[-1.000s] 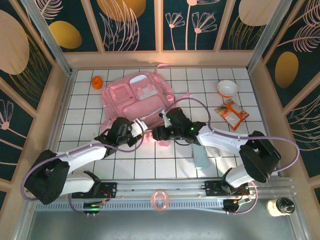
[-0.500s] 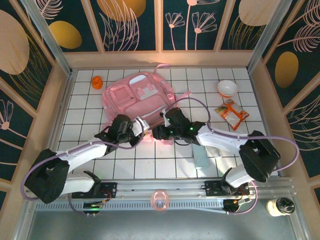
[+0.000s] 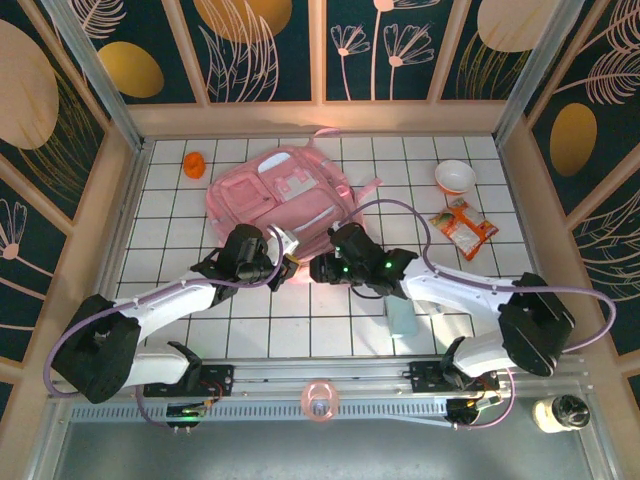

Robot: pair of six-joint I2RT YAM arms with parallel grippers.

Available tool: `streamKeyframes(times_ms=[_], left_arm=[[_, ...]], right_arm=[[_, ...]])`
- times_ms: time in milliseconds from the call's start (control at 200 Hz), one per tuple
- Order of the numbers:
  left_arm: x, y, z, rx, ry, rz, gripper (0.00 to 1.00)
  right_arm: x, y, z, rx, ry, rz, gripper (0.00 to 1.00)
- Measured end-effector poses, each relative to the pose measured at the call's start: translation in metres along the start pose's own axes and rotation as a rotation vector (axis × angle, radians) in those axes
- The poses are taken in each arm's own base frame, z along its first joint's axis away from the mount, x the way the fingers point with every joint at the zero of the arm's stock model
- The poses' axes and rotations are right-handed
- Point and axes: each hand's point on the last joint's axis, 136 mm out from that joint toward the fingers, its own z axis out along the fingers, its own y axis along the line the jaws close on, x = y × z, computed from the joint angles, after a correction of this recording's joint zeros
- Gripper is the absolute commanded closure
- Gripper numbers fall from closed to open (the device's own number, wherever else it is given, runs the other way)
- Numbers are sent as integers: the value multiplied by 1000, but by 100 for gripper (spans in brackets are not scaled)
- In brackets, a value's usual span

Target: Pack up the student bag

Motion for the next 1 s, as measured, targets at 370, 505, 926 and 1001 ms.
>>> streamKeyframes(times_ms=[370, 505, 926, 1001], left_arm=[[0, -1, 0, 4, 0, -25, 100], [0, -1, 0, 4, -1, -25, 100], [-6, -2, 2, 13, -9, -23, 100], [-6, -2, 2, 14, -9, -23, 100]], right_arm=[[-2, -7, 24, 64, 18, -11, 54], [-8, -13, 25, 124, 10, -9, 64], [-12, -23, 23, 199, -9, -15, 68], [-14, -23, 27, 212, -3, -23, 66]])
